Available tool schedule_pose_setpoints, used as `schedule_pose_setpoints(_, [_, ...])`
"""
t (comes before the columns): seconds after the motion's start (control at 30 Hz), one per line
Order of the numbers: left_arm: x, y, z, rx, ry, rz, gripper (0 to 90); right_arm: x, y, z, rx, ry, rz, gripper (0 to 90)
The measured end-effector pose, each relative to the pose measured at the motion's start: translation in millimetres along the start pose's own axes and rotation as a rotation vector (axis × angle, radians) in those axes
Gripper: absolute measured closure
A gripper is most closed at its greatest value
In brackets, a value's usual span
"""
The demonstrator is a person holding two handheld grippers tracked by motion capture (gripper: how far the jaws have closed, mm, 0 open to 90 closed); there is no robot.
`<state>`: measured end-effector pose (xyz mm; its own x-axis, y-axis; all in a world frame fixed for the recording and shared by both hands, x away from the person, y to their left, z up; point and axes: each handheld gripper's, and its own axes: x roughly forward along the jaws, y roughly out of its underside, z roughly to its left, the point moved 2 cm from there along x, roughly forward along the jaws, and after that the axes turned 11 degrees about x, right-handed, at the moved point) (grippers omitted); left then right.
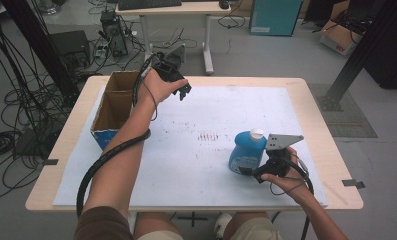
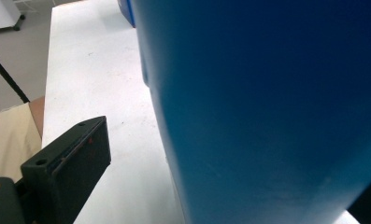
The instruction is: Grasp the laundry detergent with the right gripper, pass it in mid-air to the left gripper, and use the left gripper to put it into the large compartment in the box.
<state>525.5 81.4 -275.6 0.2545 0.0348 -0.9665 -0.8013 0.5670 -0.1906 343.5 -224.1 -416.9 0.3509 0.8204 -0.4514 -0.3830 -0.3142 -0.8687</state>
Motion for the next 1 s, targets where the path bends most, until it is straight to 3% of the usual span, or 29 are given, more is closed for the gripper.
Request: schedule_pose_setpoints(1.0, [-0.9, -1.3, -1.1, 0.003, -0.001, -0.003, 4.7, -1.1, 1.6, -0.7, 0.006, 0.012, -0.004, 3.0])
